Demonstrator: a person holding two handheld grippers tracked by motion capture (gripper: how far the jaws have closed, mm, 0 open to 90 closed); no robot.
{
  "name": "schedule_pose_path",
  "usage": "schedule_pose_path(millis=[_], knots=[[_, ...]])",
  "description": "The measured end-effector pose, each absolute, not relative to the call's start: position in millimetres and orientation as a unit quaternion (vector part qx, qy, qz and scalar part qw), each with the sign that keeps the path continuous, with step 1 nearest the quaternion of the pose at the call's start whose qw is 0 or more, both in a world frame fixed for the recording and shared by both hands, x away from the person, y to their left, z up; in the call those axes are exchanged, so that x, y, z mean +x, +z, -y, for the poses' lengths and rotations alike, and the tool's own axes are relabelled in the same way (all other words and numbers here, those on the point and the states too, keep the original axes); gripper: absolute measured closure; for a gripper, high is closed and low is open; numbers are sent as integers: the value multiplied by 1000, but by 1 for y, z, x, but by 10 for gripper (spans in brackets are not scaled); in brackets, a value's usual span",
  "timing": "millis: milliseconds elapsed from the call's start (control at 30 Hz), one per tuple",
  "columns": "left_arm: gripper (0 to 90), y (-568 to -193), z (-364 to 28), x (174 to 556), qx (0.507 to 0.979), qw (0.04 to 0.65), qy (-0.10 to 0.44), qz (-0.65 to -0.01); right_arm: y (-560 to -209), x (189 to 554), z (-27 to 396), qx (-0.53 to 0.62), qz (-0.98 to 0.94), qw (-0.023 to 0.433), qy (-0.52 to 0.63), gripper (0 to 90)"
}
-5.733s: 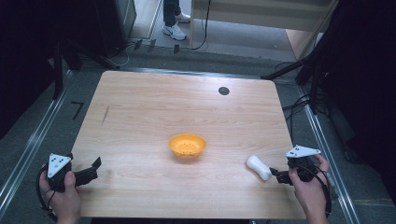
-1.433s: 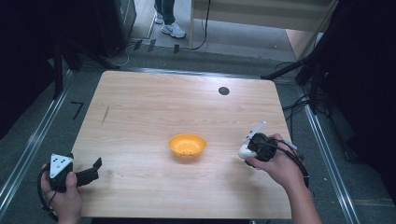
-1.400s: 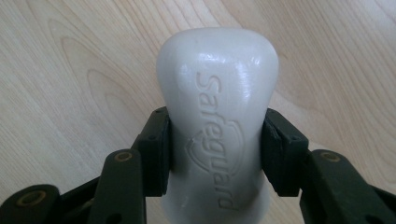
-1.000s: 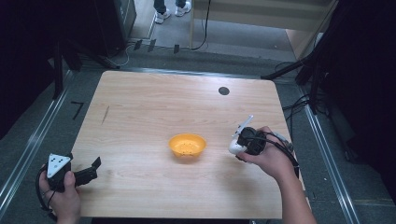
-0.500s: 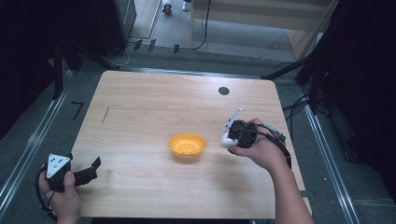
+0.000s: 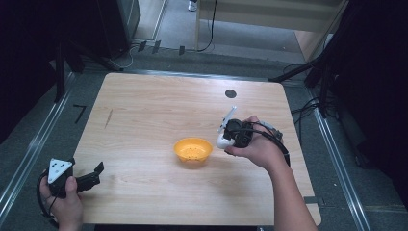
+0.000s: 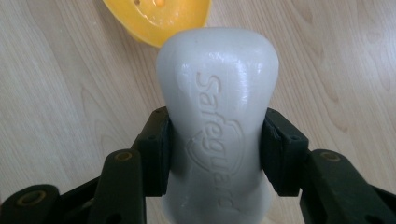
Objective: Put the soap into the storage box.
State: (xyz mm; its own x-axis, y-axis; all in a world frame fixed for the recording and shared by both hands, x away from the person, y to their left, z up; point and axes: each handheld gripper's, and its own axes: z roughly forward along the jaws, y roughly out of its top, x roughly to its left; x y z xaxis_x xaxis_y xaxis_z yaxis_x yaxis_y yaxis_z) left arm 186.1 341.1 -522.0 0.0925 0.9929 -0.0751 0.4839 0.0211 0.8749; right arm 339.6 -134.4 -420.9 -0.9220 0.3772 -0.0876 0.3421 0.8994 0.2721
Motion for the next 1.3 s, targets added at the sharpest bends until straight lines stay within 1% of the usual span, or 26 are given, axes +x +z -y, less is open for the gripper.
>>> schedule_pose_path(millis=[367, 1300], knots=[[0, -522, -341, 186, 622, 400, 318, -593, -415, 346, 105, 155, -977, 68, 128, 510], [0, -522, -342, 187, 621, 400, 318, -594, -409, 353, 61, 99, -985, 66, 128, 510]])
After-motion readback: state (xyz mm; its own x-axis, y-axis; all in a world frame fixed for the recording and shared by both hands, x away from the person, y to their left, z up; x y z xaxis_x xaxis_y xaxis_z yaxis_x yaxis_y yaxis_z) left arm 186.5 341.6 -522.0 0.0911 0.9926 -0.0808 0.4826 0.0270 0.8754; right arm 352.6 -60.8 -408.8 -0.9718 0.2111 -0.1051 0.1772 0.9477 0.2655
